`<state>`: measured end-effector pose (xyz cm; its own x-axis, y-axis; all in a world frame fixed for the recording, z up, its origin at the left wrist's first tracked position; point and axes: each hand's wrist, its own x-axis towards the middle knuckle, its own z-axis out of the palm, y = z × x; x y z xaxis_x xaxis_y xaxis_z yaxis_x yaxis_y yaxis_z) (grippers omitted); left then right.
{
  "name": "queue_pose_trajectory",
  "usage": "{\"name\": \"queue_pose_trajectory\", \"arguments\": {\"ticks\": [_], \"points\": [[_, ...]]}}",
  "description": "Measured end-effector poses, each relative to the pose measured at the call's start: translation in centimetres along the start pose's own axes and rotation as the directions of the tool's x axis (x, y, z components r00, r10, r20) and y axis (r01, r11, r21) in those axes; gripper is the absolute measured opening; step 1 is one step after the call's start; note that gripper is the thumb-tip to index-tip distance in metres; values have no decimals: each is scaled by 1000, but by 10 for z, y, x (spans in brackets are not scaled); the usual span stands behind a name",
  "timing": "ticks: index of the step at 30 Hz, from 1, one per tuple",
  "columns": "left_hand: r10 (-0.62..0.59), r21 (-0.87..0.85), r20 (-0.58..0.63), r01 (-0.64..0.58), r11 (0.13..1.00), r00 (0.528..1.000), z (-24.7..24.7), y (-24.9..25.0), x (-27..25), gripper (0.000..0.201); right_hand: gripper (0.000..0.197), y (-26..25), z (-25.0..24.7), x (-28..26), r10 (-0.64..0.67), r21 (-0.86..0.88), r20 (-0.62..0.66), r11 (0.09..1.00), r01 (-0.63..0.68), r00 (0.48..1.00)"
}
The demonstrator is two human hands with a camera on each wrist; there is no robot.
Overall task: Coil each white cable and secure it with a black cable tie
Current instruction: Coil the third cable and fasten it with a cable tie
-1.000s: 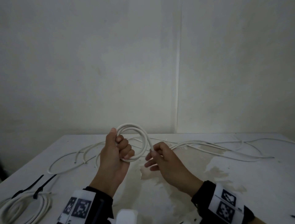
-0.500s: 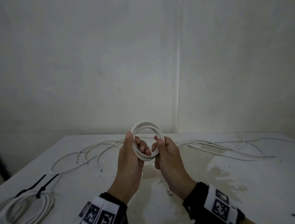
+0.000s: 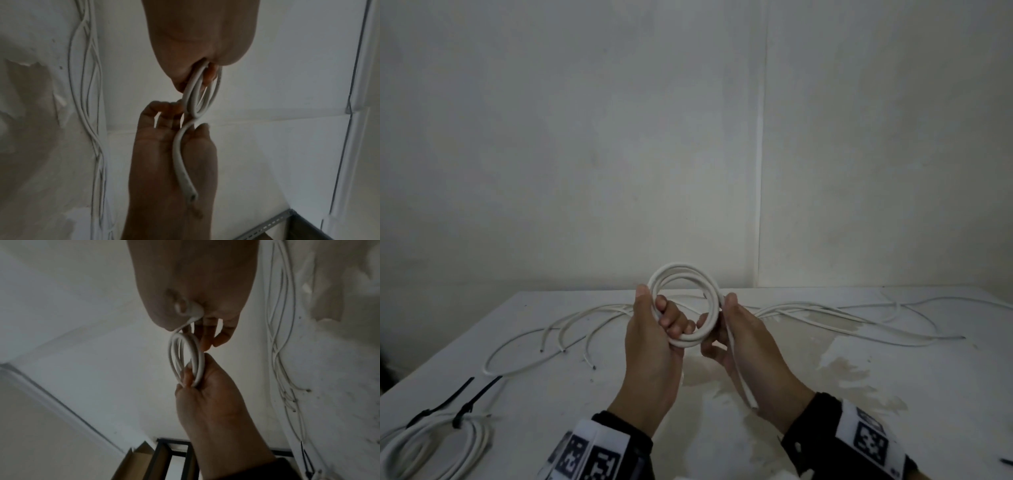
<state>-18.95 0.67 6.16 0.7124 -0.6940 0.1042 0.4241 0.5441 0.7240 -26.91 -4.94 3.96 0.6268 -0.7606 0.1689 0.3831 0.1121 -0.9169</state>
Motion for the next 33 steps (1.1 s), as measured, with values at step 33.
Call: {"name": "queue_pose_trajectory", "arguments": {"ticks": [33], "points": [[-198, 309, 16, 183, 933, 980, -16, 2, -7, 54, 27, -20, -28, 14, -273, -704, 354, 551, 447, 894]]}}
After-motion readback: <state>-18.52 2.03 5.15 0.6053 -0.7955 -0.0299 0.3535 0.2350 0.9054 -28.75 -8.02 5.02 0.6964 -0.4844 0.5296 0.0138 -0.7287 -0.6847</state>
